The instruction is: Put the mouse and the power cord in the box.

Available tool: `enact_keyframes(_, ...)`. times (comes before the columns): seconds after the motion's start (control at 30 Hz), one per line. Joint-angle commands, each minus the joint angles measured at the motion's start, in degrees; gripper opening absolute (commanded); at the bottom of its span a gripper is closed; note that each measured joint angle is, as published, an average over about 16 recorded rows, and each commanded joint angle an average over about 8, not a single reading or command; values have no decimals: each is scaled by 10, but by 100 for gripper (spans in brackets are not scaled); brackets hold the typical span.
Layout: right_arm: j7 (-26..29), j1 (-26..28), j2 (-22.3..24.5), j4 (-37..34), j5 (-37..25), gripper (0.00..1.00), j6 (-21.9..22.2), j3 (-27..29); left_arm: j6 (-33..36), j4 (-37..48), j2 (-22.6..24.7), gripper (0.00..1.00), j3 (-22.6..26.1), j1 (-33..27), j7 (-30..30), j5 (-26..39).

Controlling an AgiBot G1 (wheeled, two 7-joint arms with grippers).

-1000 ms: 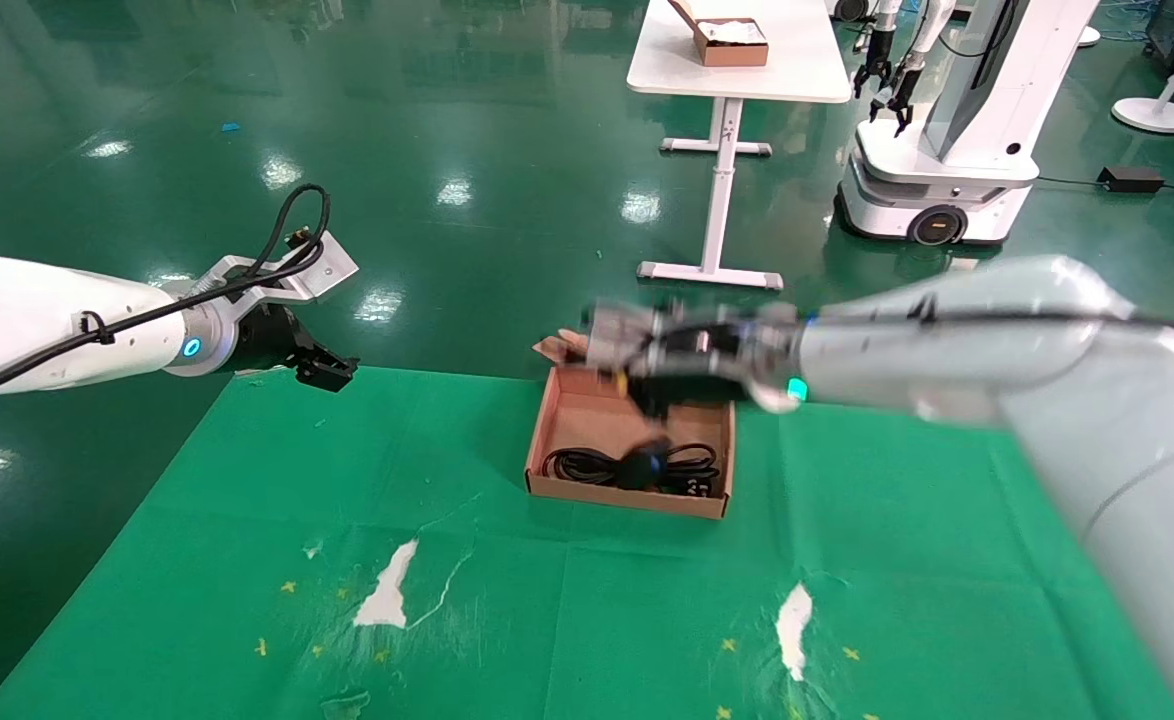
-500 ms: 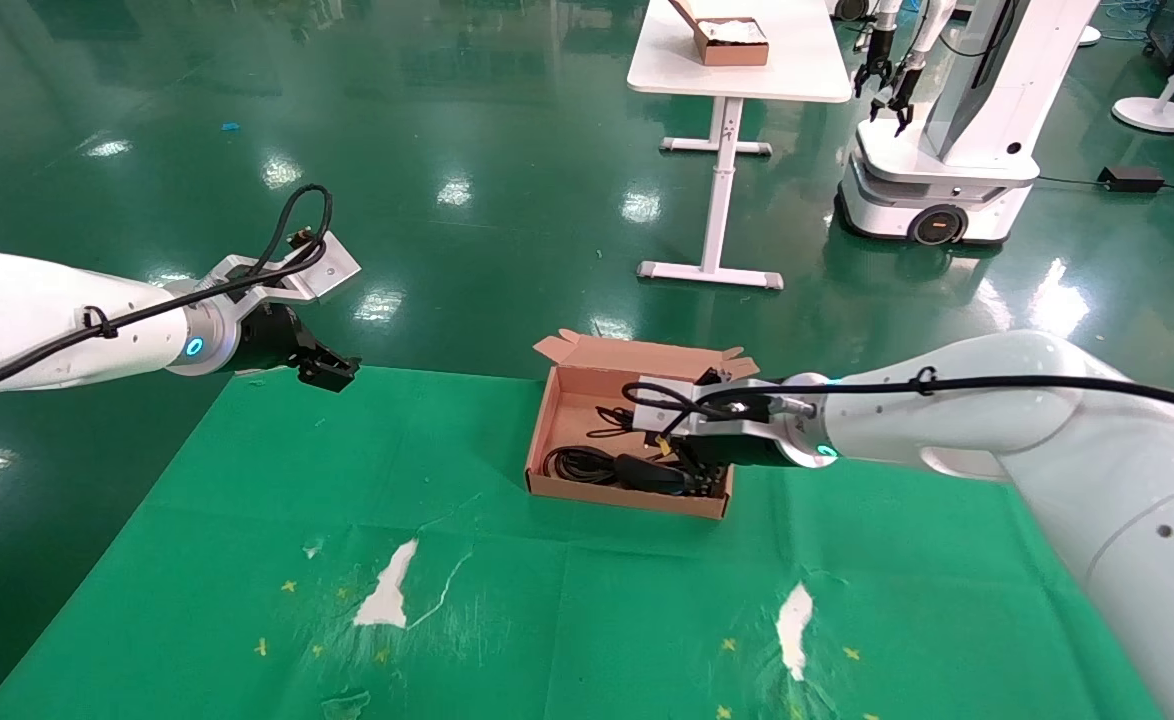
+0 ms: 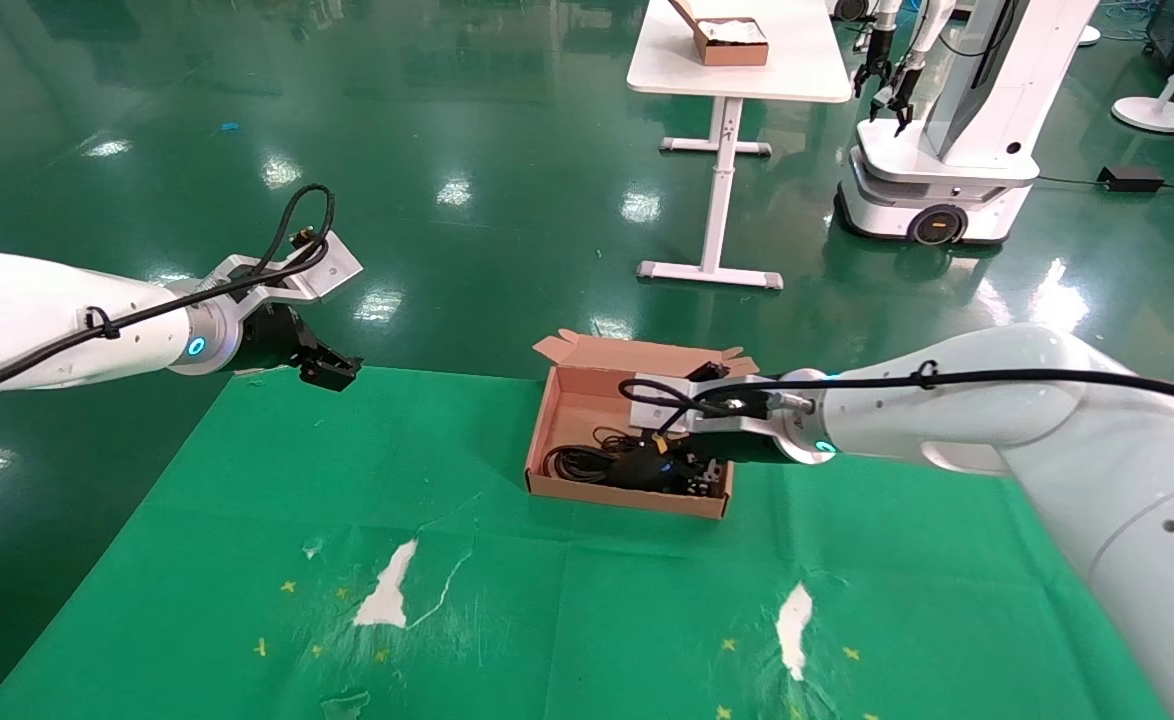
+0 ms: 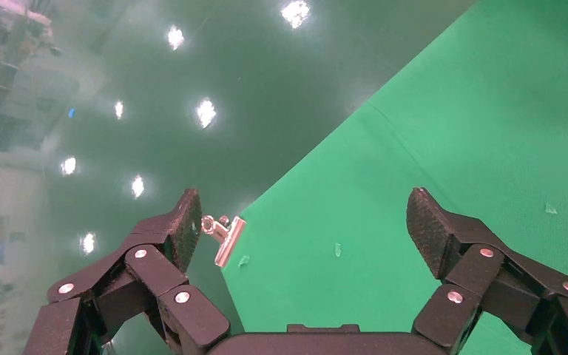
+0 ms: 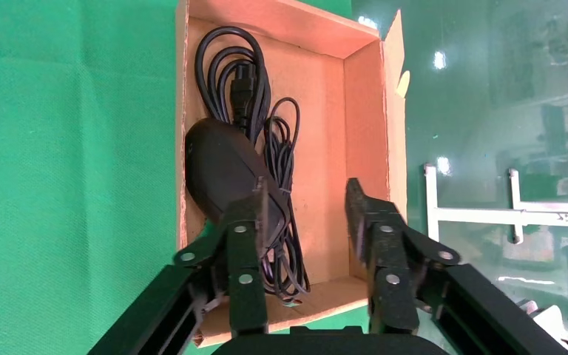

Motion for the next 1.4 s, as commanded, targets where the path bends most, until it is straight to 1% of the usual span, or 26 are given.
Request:
enact_keyframes(0.03, -1, 1, -1, -1, -2, 100, 0, 0, 0, 0, 0, 100, 0, 0, 0, 0)
enact_keyframes(0.13, 3, -6, 8, 10, 8, 100, -8, 7, 0, -1, 0, 100, 0, 0, 0, 1)
enact_keyframes(0.27, 14, -24, 30, 39, 36, 100, -30, 26, 0, -1, 0, 100, 0, 0, 0, 1)
enact_keyframes(0.9, 82, -138, 168, 214, 204, 100, -162, 144, 4, -4, -3, 100, -4, 3, 2, -4)
enact_keyframes(1.03, 96, -162, 196, 251, 239, 100, -189, 169, 24, -26, -17, 100, -28, 22, 12, -28)
enact_keyframes(1.4, 135, -229, 277, 353, 337, 100, -267, 238, 119, -126, -81, 100, -136, 106, 58, -139)
